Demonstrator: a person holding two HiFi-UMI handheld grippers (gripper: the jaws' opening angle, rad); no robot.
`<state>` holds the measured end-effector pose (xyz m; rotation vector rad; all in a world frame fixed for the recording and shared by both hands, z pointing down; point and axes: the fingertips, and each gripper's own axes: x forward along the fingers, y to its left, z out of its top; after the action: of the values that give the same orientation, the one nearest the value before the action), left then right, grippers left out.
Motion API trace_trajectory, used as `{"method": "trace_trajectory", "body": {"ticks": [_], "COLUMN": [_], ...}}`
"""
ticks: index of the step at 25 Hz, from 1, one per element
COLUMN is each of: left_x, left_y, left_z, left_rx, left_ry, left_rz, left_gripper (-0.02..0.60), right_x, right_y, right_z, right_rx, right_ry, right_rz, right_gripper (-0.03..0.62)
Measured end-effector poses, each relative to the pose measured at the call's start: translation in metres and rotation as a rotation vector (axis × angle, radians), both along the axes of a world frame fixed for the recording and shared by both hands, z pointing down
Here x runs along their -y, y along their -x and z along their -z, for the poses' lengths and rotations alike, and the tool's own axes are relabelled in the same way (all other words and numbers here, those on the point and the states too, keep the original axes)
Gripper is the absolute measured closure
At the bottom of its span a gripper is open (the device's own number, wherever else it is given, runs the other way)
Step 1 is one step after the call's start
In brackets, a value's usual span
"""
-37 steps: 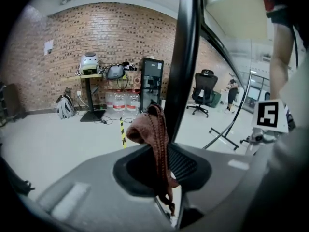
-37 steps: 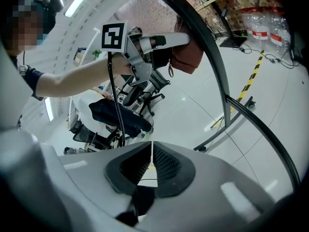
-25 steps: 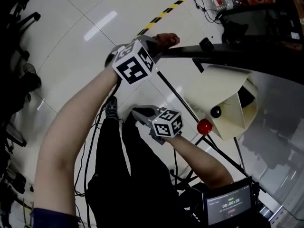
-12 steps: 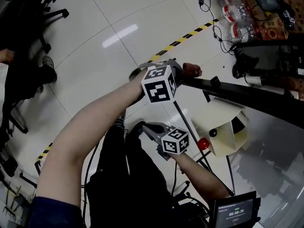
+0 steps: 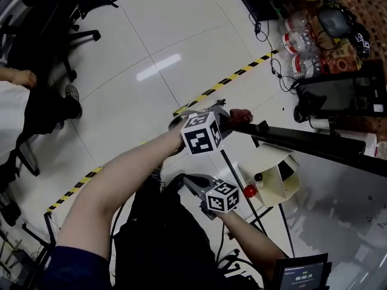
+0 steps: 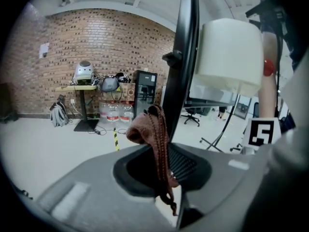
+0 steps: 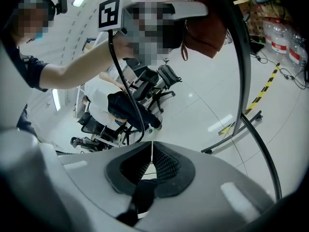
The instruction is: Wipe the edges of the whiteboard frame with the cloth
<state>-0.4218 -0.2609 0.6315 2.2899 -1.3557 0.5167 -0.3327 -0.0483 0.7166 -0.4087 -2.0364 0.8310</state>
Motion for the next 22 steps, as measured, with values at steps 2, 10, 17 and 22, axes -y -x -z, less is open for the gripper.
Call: {"method": "trace_trajectory", "body": {"ticks": [2,10,17,22], "left_x": [-0.001,-0.006,-0.012,-0.012], "left_y": [0.0,-0.001,0.003,0.002], "left_z": [0.005,0.025,0.041,0.058], "left_rx": [-0.017,-0.002,0.032,-0.341], "left_ry": [-0.004,-0.025,-0.036,0.119], "left_rz": [0.02,0.017,0.0,0.15], "left_gripper": [0.506,0.506,0.506,0.506], "right_x": [-0.005,-0.009,-0.01,-0.007], "right_y": [-0.002,-0.005,0.004,0.001], "right_z": [0.005,0.017,0.037,0.049], "right_rx": [0.0,0.014,0.028,0.026], "right_ry": [-0.003,-0.059,-0.106,-0.117], "right_rz": [0.009,0.021,-0.013,-0.063], "right_gripper": [0.58,0.58,0.58,0.58]}}
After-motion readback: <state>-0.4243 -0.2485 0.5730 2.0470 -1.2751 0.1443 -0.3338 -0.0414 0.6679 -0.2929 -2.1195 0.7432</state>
